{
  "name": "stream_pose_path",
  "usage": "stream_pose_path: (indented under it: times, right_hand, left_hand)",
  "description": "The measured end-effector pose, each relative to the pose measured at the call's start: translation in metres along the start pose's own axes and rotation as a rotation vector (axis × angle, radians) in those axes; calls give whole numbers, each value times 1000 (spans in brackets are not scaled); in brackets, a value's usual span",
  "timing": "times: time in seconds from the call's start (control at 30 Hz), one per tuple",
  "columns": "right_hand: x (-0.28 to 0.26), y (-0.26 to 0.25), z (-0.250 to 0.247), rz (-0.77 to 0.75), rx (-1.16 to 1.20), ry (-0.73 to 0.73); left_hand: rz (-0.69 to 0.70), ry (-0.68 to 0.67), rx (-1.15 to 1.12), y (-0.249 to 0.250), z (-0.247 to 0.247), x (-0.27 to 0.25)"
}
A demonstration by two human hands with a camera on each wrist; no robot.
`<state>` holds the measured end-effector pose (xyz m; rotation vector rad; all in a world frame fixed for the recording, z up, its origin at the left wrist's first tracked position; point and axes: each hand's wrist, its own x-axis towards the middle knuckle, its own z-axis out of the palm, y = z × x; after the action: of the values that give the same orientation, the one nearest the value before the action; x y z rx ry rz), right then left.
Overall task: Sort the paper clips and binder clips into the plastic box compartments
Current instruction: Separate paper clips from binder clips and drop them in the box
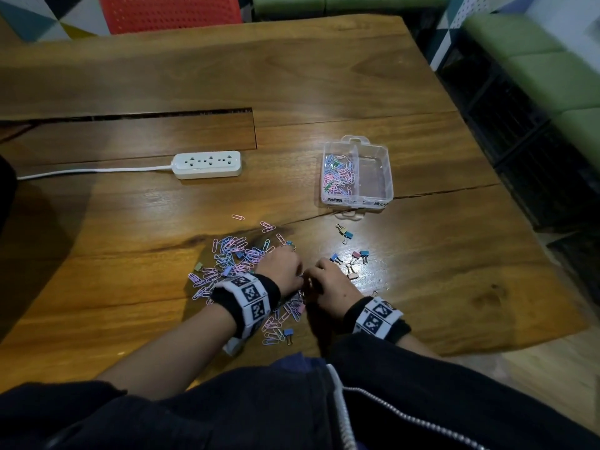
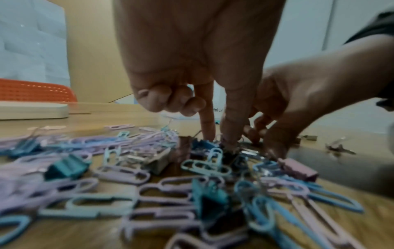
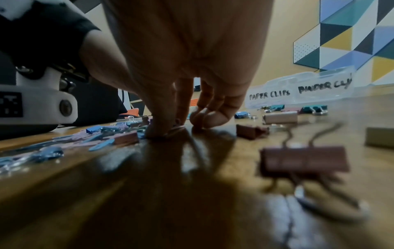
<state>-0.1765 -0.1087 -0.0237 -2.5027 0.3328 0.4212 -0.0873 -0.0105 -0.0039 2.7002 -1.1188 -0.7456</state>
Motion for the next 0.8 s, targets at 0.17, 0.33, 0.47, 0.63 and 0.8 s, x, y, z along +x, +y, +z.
stream_pose_path:
  times: [0.17,0.33,0.47,0.63,0.8]
  right_hand:
    - [0,1,-2,41,57,6]
    - [-1,4,-4,95,65,44]
    - [-2,9,-8,102,37,84]
    - [-2,9,-17,108,11,68]
    - [1,11,-19,122,80,98]
  left_hand:
    - [74,2,128,13,7,-5]
    - [54,-72,93,10,6,-2]
    - [48,-92,-46,11,2,-1]
    - [-205,-144,-921,-4,-6,6]
    - [-297,-251,-1206,-17,-19,-2]
